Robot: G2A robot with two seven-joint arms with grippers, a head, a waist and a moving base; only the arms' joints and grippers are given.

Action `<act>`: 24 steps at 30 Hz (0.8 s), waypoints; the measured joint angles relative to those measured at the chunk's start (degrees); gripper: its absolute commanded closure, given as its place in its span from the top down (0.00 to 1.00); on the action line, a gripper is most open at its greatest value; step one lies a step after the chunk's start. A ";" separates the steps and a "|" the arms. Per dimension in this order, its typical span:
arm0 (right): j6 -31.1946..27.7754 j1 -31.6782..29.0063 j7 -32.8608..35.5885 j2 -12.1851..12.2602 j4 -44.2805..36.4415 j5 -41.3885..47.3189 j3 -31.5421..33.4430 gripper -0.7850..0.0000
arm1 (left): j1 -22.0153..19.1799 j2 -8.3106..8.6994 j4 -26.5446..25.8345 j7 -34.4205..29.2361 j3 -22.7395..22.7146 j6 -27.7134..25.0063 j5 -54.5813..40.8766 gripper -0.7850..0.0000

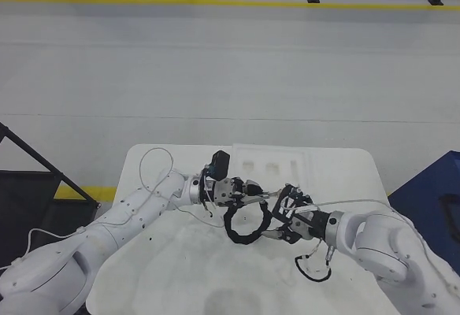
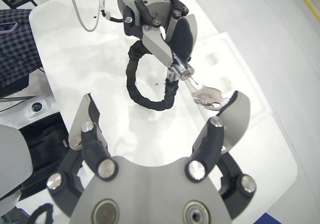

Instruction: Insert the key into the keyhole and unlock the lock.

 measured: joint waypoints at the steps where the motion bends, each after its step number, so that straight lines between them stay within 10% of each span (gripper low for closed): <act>1: -0.96 -0.17 -0.72 0.13 -0.01 -0.70 0.71 1.00 | 0.06 0.04 -0.04 0.03 -0.10 0.00 0.18 0.00; 9: -8.09 -1.90 -5.87 0.97 -0.17 -9.68 4.10 1.00 | 0.62 0.75 -1.19 0.01 -0.88 0.00 1.85 0.00; 16: -5.99 -3.15 -7.79 0.85 -2.01 -20.06 2.05 0.51 | 1.04 1.25 -2.79 -1.23 -0.92 0.00 2.54 0.00; 24: -2.58 -4.37 -7.13 0.51 -4.43 -30.37 -1.25 0.42 | 1.07 1.34 -3.36 -2.67 -0.74 0.00 1.82 0.00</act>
